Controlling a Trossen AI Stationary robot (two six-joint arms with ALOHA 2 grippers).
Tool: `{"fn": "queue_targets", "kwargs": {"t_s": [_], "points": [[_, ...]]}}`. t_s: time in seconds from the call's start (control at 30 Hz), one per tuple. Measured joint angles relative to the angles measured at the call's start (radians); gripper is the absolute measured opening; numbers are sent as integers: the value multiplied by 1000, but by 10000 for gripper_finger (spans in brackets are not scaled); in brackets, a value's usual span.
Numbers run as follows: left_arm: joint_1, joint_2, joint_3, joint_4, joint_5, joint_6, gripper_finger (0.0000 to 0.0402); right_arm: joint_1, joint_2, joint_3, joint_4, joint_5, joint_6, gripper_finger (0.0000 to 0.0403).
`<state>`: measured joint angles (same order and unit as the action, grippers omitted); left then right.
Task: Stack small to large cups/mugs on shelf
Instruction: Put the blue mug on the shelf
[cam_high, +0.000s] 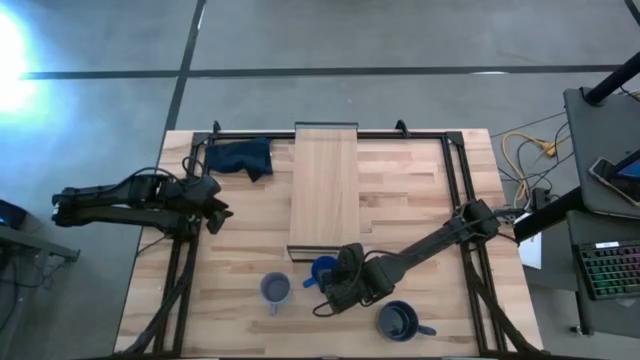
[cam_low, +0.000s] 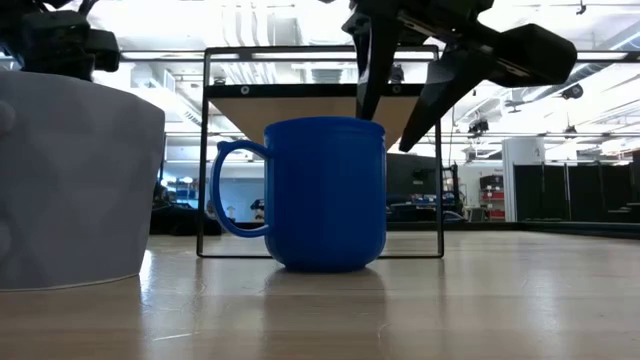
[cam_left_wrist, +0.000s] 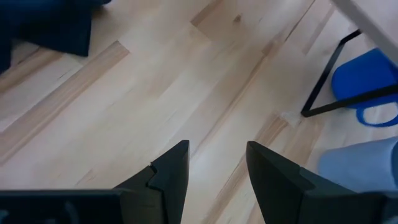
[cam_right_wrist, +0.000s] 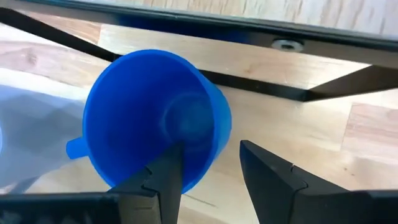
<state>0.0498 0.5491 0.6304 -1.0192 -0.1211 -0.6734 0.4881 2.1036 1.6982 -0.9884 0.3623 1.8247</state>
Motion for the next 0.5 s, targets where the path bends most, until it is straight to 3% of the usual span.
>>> {"fn": "queue_targets", "kwargs": {"t_s": [0.17,0.47,0.5], "points": [[0,8,0,21,0,-4,146,0,11,-1,0,16,-36,150],[0,23,0,24,10,34,146,-2,11,5,132,33,60,148],[0,23,0,24,10,40,146,-1,12,3,153,-2,79,147]]}}
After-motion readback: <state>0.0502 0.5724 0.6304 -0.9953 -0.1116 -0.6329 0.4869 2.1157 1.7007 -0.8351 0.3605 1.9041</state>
